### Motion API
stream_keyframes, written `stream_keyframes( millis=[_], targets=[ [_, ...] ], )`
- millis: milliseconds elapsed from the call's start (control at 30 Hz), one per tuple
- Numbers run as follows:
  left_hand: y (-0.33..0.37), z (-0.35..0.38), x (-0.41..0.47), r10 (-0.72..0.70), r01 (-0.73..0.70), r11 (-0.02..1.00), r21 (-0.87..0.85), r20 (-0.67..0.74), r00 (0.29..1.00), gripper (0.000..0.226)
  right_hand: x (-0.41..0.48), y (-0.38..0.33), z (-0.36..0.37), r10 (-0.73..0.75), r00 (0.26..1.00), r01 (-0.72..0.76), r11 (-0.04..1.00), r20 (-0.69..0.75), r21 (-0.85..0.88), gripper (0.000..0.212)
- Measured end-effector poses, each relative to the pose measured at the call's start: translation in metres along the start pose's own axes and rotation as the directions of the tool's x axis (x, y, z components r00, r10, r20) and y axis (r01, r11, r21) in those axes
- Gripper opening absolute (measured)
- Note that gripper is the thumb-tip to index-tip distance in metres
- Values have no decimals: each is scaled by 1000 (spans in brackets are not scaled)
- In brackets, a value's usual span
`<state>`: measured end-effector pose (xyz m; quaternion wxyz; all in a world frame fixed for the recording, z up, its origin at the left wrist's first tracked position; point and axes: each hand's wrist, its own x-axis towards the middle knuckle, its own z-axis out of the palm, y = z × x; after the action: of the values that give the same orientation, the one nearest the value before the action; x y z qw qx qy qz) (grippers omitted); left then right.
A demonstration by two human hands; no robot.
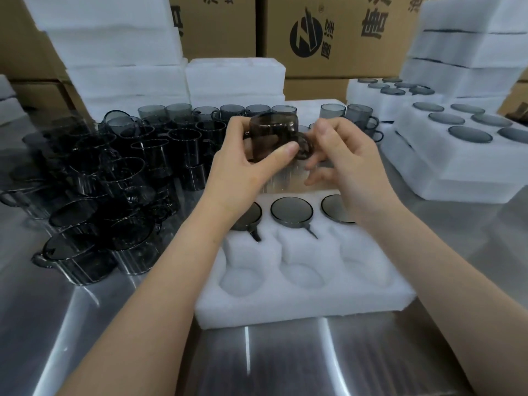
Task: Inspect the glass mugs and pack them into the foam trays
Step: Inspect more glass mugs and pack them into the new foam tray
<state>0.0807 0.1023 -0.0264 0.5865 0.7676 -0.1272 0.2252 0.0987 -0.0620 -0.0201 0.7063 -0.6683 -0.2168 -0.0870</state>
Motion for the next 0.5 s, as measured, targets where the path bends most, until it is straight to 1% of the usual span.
stream_keyframes(
  millis=[67, 200, 233, 367, 433, 500],
  targets=[
    [-1, 1, 0, 12, -11, 998, 59, -10, 1000, 51, 0, 1, 0, -3, 1000, 2, 999, -26, -51, 25],
    [-2, 1, -1, 30, -35, 989, 143, 32, 999, 60, 1, 2, -2, 139, 985, -134, 990, 102, -51, 34],
    [-2, 0, -1, 31, -35, 988, 152, 30, 999, 59, 1, 1, -3, 162, 978, -160, 987, 130, -25, 32],
    [-3, 1, -1, 39, -42, 983, 176, 20, 999, 50, 3, -1, -4, 193, 958, -241, 945, 214, 224, 23],
    [-1, 1, -2, 47, -47, 984, 173, 4, 999, 47, 3, -1, -3, 173, 955, -242, 926, 241, 291, 17],
    [0, 0, -2, 53, -50, 988, 149, -17, 998, 45, 2, 0, -2, 117, 956, -206, 920, 269, 332, 14]
  ],
)
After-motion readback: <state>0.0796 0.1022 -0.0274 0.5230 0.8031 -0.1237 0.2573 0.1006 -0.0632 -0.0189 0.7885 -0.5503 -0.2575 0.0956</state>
